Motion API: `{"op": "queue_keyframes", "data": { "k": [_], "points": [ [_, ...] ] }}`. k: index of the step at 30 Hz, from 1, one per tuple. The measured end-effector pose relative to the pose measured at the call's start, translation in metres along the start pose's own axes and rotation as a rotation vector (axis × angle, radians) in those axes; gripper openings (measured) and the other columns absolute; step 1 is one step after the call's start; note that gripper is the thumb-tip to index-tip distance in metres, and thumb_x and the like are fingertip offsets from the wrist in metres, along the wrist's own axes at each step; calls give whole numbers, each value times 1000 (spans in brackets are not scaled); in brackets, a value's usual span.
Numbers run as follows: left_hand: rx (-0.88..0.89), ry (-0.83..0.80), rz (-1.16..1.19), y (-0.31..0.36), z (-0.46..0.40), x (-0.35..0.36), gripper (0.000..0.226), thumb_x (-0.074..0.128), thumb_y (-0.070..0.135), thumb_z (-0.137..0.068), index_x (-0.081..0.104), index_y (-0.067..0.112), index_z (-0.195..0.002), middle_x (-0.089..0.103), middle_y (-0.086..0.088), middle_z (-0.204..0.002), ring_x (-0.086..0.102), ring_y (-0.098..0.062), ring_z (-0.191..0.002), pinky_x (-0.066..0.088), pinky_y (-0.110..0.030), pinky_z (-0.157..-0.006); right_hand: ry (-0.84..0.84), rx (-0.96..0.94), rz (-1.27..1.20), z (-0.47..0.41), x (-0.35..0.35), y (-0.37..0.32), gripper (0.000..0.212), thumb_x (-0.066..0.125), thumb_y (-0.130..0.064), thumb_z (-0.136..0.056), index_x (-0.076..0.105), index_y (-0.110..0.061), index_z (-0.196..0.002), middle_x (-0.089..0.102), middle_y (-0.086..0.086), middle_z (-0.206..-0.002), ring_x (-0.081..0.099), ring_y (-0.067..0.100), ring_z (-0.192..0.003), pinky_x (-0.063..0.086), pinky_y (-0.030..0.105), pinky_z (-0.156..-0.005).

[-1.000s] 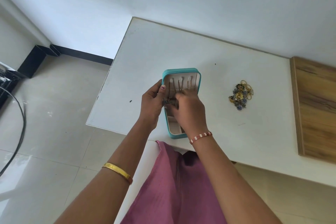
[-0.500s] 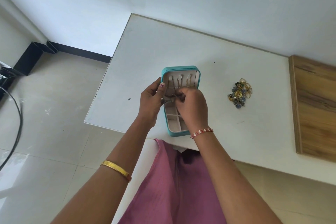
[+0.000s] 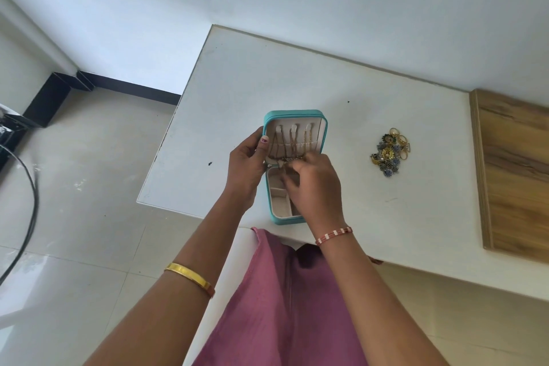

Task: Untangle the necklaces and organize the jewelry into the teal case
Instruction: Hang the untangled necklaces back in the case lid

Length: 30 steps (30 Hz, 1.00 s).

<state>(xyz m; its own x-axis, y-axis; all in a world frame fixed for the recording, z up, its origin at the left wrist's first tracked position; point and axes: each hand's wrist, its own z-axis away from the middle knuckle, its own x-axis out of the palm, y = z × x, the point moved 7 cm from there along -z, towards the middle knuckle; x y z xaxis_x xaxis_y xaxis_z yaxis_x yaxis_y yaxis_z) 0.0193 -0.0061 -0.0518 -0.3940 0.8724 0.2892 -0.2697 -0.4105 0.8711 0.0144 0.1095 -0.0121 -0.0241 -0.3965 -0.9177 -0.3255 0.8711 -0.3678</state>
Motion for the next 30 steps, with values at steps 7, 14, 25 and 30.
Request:
{"op": "queue_keyframes", "data": {
  "k": [7, 14, 25, 30],
  "points": [
    [-13, 9, -22, -1, 0, -2, 31, 44, 16, -97, 57, 11, -125, 67, -2, -102, 64, -6, -85, 54, -32, -83, 4, -124, 165, -16, 7, -14, 16, 81, -5, -59, 67, -8, -64, 64, 8, -65, 62, 27, -64, 49, 25, -53],
    [-8, -5, -4, -1, -1, -1, 34, 46, 16, -96, 55, 9, -128, 66, -5, -107, 65, -7, -86, 55, -34, -84, 41, -69, 115, -20, 4, -4, 15, 78, -4, -60, 64, -7, -64, 63, 9, -64, 60, 27, -61, 47, 25, -52],
    [-17, -19, 34, -4, -2, -2, 36, 46, 13, -96, 52, 4, -130, 63, -10, -114, 64, -14, -93, 55, -35, -87, 148, 471, -229, 6, -17, 61, 27, 61, -13, -86, 62, -7, -113, 63, 12, -97, 57, 25, -91, 35, 22, -69],
    [-27, 5, -29, -6, -4, -9, 37, 46, 16, -96, 51, 6, -131, 64, -13, -114, 62, -24, -103, 51, -39, -93, -29, 467, -412, 12, 5, 60, 22, 55, -14, -90, 66, -3, -107, 68, 14, -100, 63, 25, -92, 40, 18, -74]
  ]
}}
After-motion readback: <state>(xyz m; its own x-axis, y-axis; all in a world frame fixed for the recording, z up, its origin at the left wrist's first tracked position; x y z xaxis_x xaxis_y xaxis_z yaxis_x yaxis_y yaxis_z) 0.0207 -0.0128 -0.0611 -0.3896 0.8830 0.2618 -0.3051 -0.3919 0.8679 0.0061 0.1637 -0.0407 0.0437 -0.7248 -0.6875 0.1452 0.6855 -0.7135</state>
